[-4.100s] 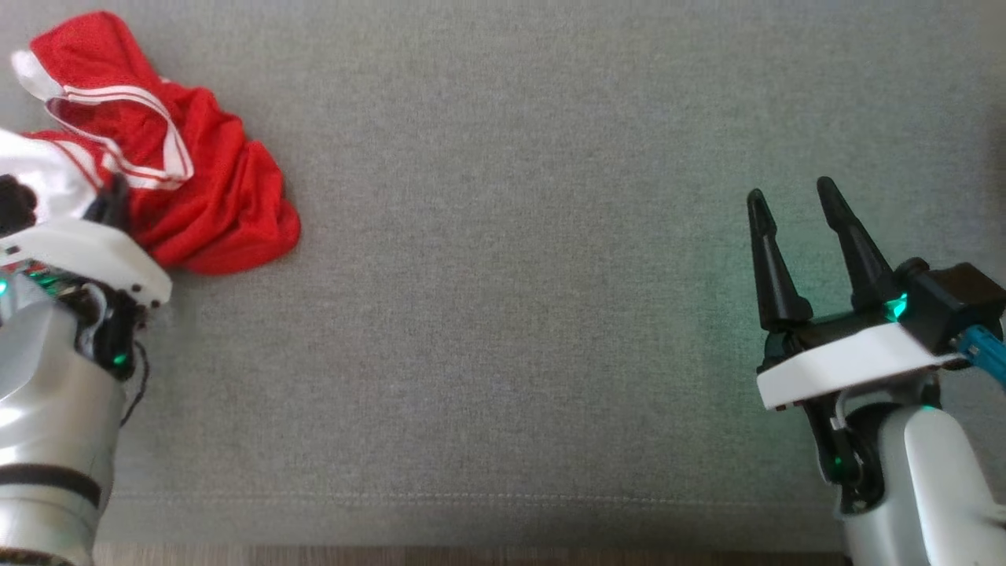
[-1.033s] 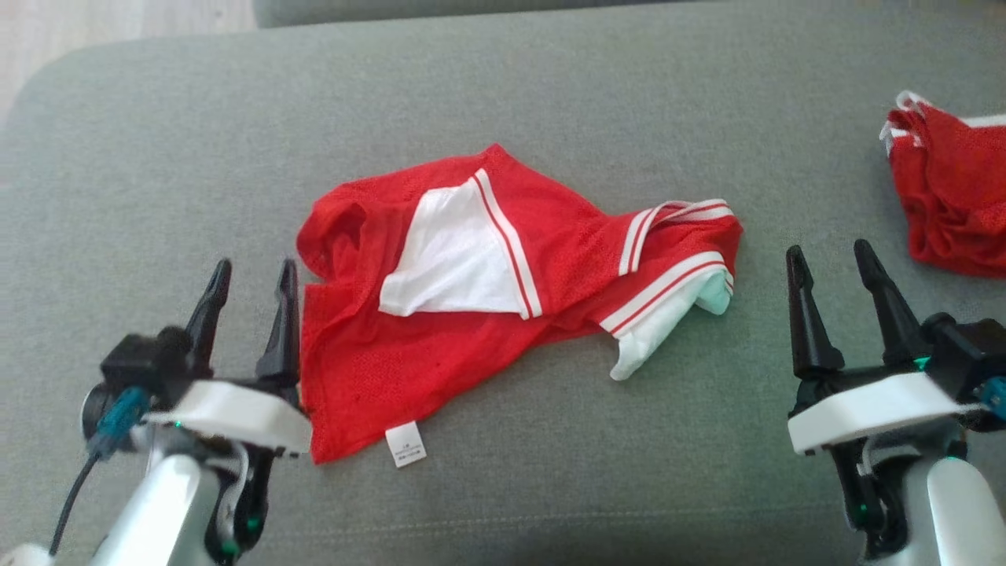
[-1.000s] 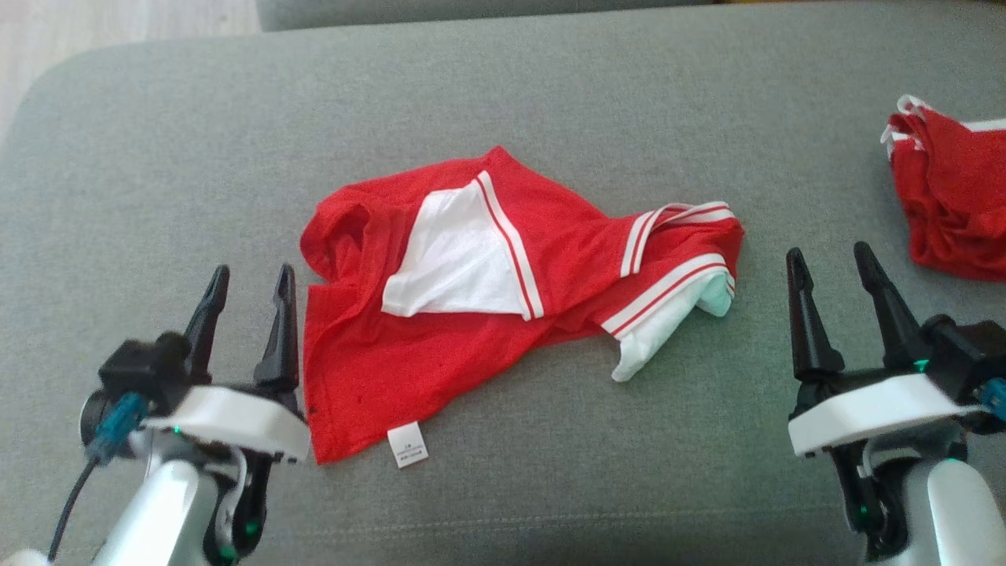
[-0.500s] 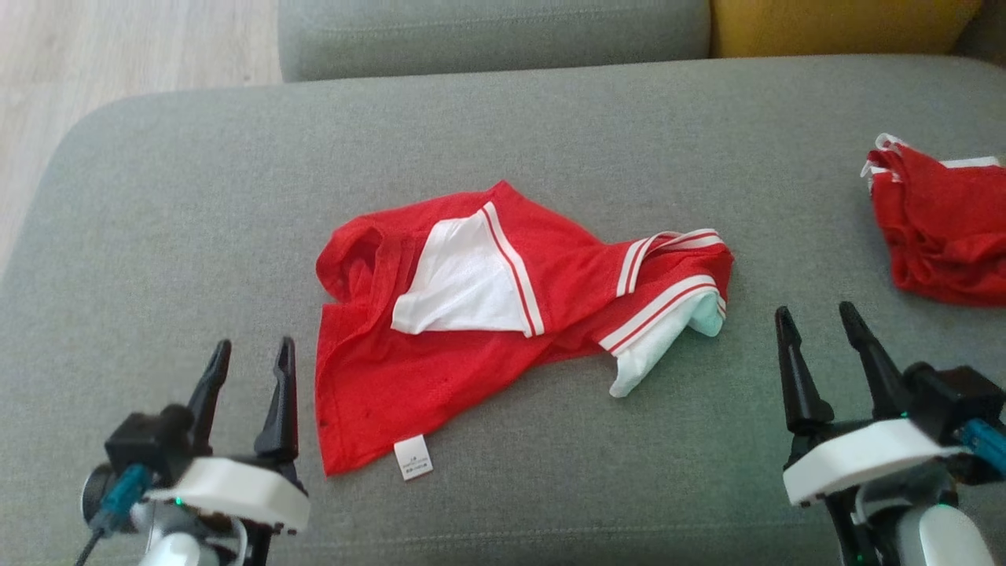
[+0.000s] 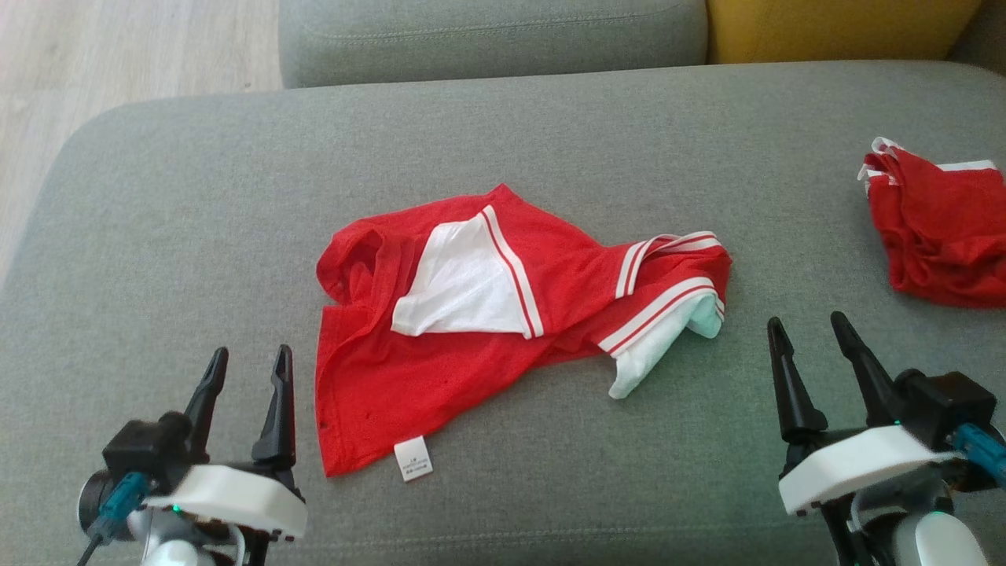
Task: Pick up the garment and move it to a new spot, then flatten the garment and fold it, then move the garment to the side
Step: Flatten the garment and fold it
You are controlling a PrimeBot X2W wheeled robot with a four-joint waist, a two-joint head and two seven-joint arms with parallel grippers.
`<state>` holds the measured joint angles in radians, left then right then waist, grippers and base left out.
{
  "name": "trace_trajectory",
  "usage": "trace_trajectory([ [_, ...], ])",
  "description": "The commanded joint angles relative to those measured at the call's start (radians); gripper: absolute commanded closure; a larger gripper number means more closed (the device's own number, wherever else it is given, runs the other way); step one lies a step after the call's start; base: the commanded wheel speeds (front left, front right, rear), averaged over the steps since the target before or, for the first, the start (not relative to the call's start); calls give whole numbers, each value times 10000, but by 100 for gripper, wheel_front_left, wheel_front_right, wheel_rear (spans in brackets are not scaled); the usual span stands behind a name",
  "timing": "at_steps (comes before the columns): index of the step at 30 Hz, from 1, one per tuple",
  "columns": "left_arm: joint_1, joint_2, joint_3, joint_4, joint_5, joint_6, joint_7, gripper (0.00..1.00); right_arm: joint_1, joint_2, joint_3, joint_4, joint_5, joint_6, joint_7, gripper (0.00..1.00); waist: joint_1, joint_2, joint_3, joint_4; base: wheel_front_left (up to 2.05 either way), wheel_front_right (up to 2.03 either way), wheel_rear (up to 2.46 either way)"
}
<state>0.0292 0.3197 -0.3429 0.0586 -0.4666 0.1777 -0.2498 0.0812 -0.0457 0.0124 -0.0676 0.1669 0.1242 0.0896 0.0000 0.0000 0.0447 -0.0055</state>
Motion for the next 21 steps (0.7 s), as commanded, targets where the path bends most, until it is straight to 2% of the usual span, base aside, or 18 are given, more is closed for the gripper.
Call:
trace_trajectory([
  [1, -418, 265, 375, -332, 80, 80, -105, 0, -221, -45, 232, -411, -37, 65, 17, 0, 0, 0, 17, 11, 0, 0, 0],
  [14, -576, 258, 320, -290, 61, 128, -106, 0, -345, -45, 211, -373, -114, 65, 38, 0, 0, 0, 144, 79, 0, 0, 0],
  [21, -1067, 231, 200, -383, 161, 1, -107, 0, -524, -45, 13, -98, -294, 65, 513, 0, 0, 0, 763, 394, 0, 0, 0],
])
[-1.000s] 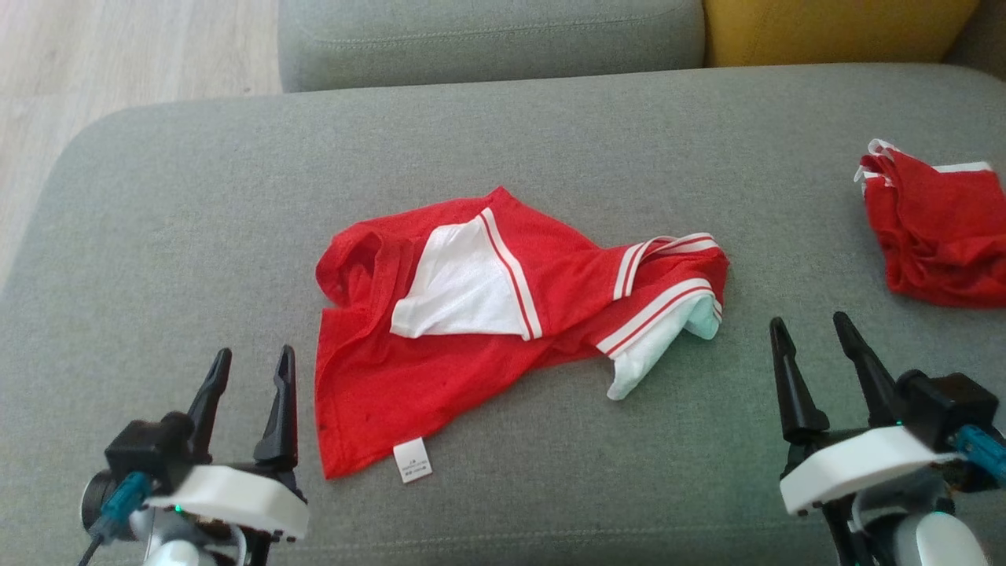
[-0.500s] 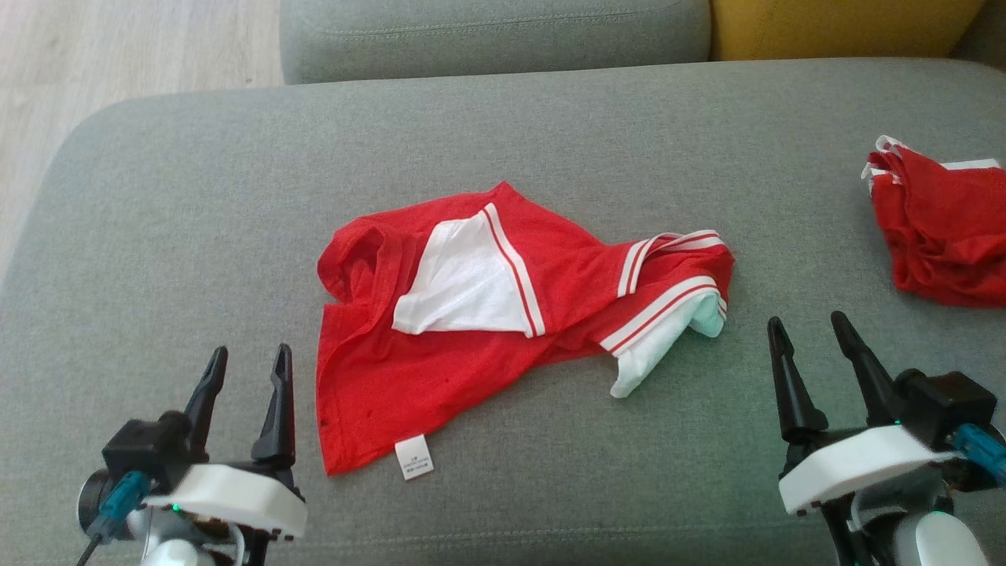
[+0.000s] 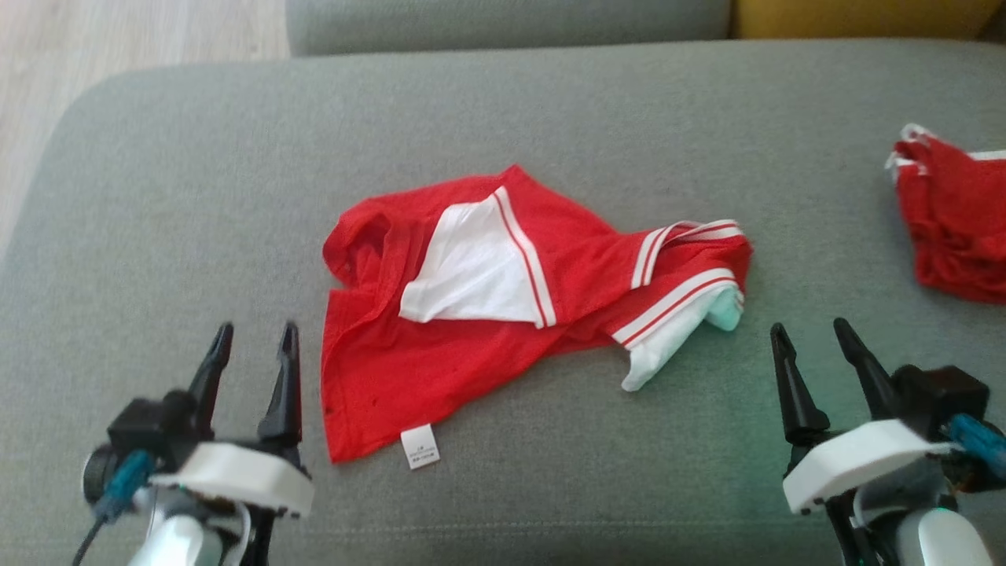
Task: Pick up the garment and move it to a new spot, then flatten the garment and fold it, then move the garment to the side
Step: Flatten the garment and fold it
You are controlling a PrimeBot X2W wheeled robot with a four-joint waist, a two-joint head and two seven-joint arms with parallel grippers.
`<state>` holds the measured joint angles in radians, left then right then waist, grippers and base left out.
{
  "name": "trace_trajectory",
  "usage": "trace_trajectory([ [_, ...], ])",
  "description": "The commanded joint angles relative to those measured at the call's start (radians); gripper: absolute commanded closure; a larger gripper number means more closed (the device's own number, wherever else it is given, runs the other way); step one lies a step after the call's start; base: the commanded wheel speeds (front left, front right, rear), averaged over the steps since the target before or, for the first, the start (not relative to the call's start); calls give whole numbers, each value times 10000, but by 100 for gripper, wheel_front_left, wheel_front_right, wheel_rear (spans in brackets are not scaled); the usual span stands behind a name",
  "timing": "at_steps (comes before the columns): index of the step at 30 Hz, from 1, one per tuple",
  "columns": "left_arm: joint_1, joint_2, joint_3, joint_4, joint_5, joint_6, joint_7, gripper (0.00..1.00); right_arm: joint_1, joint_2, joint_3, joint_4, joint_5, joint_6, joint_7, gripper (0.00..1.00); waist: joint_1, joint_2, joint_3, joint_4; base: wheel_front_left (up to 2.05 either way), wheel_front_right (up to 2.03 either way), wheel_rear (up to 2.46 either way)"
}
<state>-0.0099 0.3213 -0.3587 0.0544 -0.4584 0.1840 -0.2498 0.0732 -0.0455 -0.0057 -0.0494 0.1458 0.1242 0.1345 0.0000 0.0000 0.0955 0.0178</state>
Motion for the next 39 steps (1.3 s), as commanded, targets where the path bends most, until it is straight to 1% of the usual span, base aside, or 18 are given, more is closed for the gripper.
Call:
trace_trajectory([
  [1, -802, 203, 341, -331, 100, -104, -108, 0, -497, -47, 152, -177, -140, 65, 203, 0, 0, 0, 381, 219, 0, 0, 0],
  [5, -1257, 77, 286, -255, 189, -276, -113, 0, -808, -47, 76, 402, -322, 65, 713, 0, 0, 0, 897, 430, 0, 0, 0],
  [8, -1544, -60, 295, -210, 265, -396, -116, 0, -1177, -47, 98, 909, -439, 65, 840, 0, 0, 0, 1250, 548, 0, 0, 0],
  [13, -1863, -298, 419, -145, 437, -617, -118, 0, -1818, -47, 65, 1785, -537, 65, 718, 0, 0, 0, 1619, 645, 0, 0, 0],
  [17, -1929, -413, 521, -81, 534, -745, -118, 0, -2055, -47, -1, 2143, -544, 65, 496, 0, 0, 0, 1693, 656, 0, 0, 0],
  [18, -1938, -448, 556, -60, 567, -785, -118, 0, -2111, -47, -5, 2199, -520, 65, 377, 4, 0, 0, 1697, 656, 0, 0, 0],
  [19, -1937, -476, 601, -44, 600, -818, -119, 0, -2148, -47, 8, 2230, -504, 65, 280, 51, 0, 0, 1703, 639, 0, 0, 0],
  [20, -1932, -502, 653, -37, 631, -848, -119, 0, -2169, -47, 22, 2263, -512, 65, 225, 71, 0, 0, 1710, 615, 0, 0, 0],
  [21, -1926, -528, 702, -30, 663, -878, -119, 0, -2185, -47, 3, 2276, -573, 65, 156, 100, 0, 0, 1708, 593, 0, 0, 0],
  [29, -1817, -666, 1035, 36, 901, -1076, -119, 0, -2070, -47, 81, 1889, -483, 65, -372, 100, 0, 0, 1641, 296, 0, 0, 0],
  [39, -1560, -822, 1317, 78, 1093, -1199, -120, 0, -1320, -47, 114, 296, -286, 65, -658, 100, 0, 0, 1346, -90, 0, 0, 0],
])
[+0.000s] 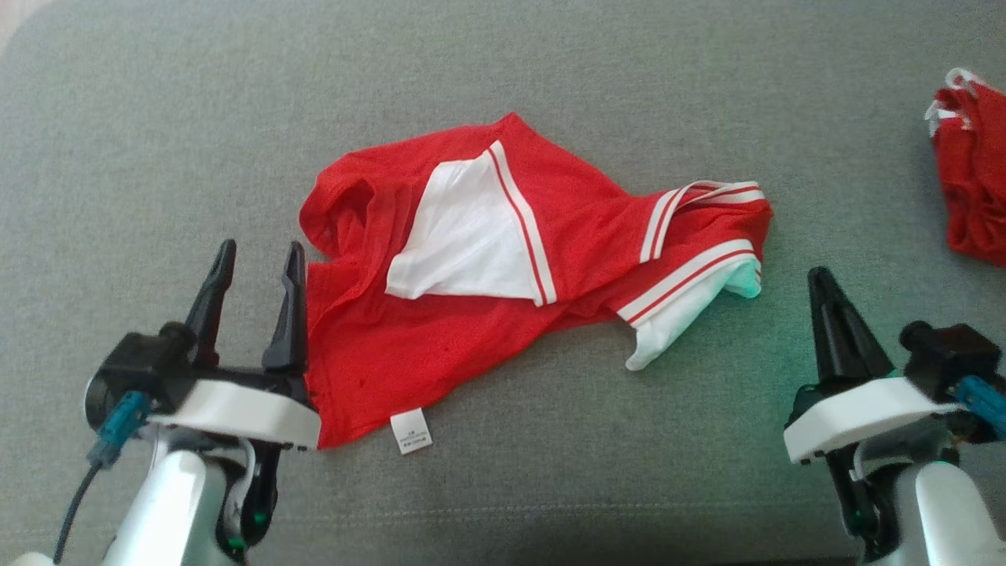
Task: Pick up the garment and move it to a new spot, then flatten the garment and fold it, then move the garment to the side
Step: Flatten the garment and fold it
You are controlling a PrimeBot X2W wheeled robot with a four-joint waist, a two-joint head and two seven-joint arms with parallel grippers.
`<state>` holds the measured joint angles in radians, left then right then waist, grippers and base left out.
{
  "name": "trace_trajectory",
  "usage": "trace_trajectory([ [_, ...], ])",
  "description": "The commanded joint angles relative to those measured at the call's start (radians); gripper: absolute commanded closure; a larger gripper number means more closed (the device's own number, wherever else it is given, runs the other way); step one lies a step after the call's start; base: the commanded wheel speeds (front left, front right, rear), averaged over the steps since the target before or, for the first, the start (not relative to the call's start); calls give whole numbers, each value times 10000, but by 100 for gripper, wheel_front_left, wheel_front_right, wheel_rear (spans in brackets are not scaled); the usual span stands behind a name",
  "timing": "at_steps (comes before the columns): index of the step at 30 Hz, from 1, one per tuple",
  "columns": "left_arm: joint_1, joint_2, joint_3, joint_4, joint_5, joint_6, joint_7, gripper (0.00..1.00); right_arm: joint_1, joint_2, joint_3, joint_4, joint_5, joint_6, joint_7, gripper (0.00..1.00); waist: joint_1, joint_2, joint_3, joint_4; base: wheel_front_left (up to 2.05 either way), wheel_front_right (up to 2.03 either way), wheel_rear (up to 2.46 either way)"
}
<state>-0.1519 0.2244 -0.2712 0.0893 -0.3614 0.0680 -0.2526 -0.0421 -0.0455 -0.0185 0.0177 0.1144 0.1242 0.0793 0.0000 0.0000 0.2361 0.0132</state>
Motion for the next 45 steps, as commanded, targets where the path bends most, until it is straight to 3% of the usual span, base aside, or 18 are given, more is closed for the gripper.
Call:
trace_trajectory([
  [1, -91, 134, 464, -250, 133, -46, -91, 0, -135, -47, 266, -569, 61, 65, -185, 100, 0, 0, -135, -71, 0, 0, 0],
  [3, 14, 113, 503, -202, 141, -62, -91, 0, -90, -47, 372, -926, 163, 65, -345, 100, 0, 0, -309, -127, 0, 0, 0],
  [4, 68, 102, 522, -183, 142, -66, -91, 0, -83, -47, 404, -1090, 144, 65, -442, 60, 0, 0, -395, -150, 0, 0, 0],
  [5, 124, 92, 537, -166, 143, -69, -91, 0, -84, -47, 435, -1231, 159, 65, -543, 0, 0, 0, -481, -168, 0, 0, 0],
  [21, 1153, 111, 379, -65, 152, 12, 14, 0, 728, -47, 711, -1336, 155, 65, -882, 0, 0, 0, -1561, -305, 0, 0, 0],
  [36, 1464, 226, 284, -315, 86, 175, 207, 0, 1068, -47, 669, -1387, 270, 65, -626, 0, 0, 0, -1747, -285, 0, 0, 0],
  [45, 1131, 244, 220, -385, 64, 138, 195, 0, 624, -107, 708, -211, -44, 65, -75, 0, 0, 0, -1300, -81, 0, 0, 0],
])
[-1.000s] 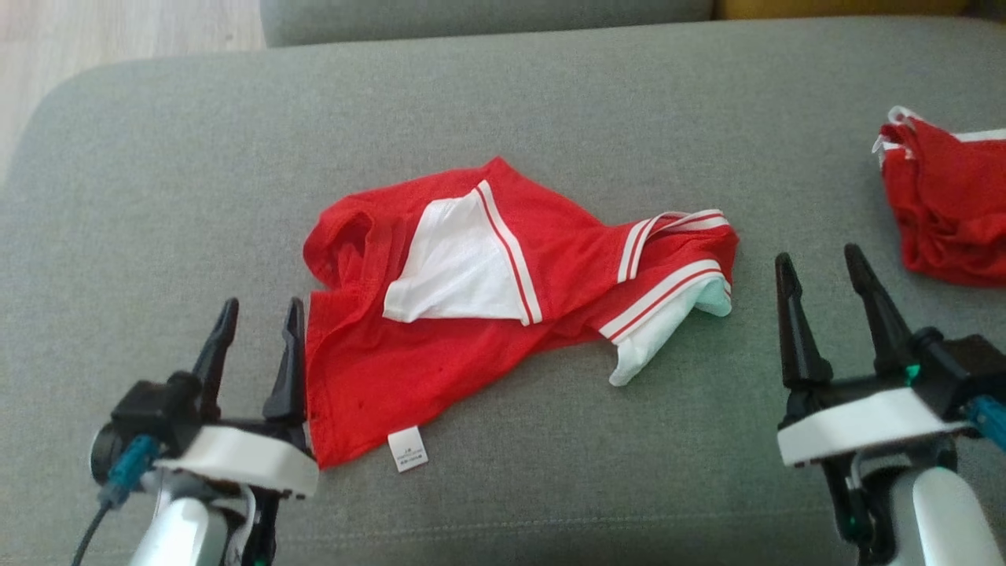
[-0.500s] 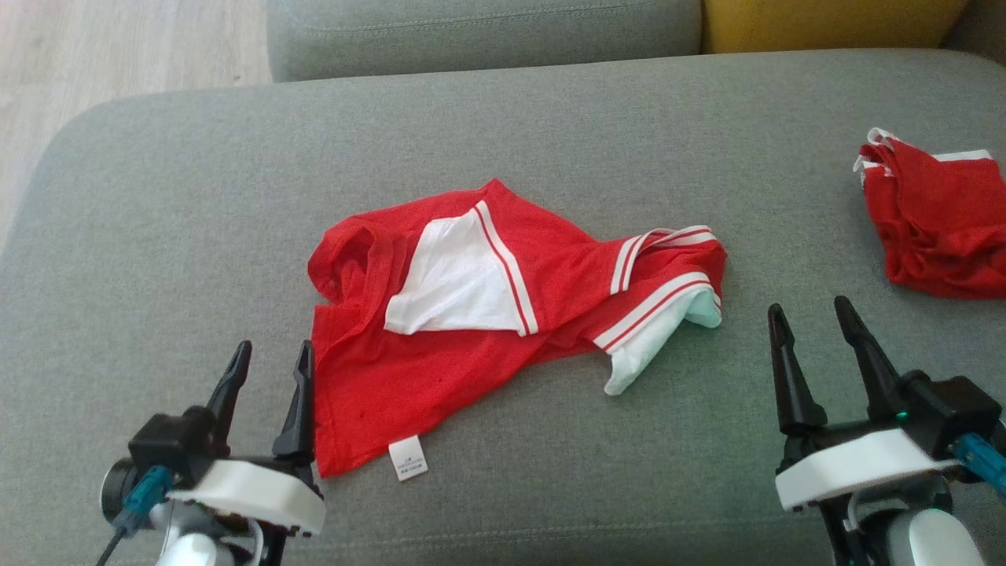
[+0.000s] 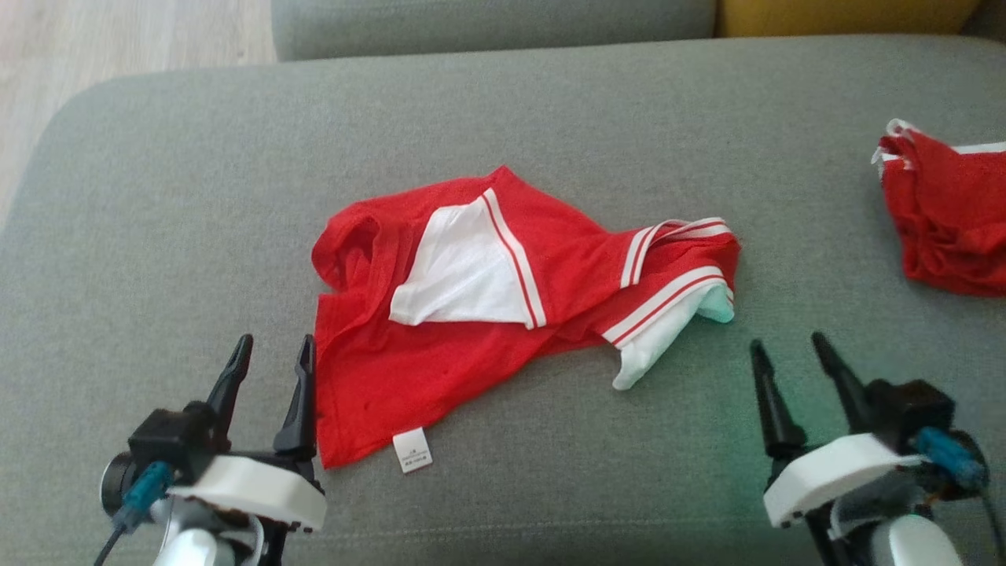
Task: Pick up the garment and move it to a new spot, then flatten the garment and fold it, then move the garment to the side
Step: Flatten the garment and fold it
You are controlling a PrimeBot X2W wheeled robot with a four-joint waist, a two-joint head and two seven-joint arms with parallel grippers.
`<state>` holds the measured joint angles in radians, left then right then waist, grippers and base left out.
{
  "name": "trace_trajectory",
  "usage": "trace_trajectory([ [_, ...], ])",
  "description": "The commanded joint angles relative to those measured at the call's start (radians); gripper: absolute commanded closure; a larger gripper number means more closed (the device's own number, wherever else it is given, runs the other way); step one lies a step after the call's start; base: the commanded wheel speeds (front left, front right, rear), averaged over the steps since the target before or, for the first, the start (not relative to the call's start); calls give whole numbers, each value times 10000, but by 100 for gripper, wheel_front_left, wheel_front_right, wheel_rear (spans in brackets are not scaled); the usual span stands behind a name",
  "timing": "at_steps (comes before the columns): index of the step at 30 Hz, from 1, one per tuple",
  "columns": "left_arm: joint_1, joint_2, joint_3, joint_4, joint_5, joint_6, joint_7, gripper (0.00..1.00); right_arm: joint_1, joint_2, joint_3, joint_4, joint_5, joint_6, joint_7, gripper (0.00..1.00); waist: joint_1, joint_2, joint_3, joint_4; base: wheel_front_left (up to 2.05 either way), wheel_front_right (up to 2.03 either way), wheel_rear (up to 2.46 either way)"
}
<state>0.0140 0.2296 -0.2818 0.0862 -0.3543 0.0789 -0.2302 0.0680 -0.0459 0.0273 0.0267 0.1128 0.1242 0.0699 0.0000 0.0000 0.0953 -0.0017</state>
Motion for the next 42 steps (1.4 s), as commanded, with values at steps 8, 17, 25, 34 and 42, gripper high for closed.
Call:
trace_trajectory([
  [8, -1189, 98, 254, -251, 17, -145, -152, 0, -2062, -657, 537, 1740, -428, 65, 558, 0, 0, 0, 879, 439, 0, 0, 0],
  [17, -1834, -152, 202, 45, 68, -387, -275, 0, -3691, -911, 672, 3676, -605, 65, 511, 0, 0, 0, 1471, 804, 0, 0, 0],
  [25, -1927, -258, 330, 158, 144, -489, -308, 0, -3617, -707, 393, 3761, -418, 65, -147, 100, 0, 0, 1615, 798, 0, 0, 0],
  [34, -1757, -284, 606, 95, 266, -551, -314, 0, -2055, -381, 31, 1830, -223, 65, -170, 100, 0, 0, 1512, 334, 0, 0, 0],
  [42, -1715, -319, 687, -13, 360, -599, -315, 0, -665, -163, -704, -559, -234, 65, 566, 100, 0, 0, 1505, 166, 0, 0, 0],
])
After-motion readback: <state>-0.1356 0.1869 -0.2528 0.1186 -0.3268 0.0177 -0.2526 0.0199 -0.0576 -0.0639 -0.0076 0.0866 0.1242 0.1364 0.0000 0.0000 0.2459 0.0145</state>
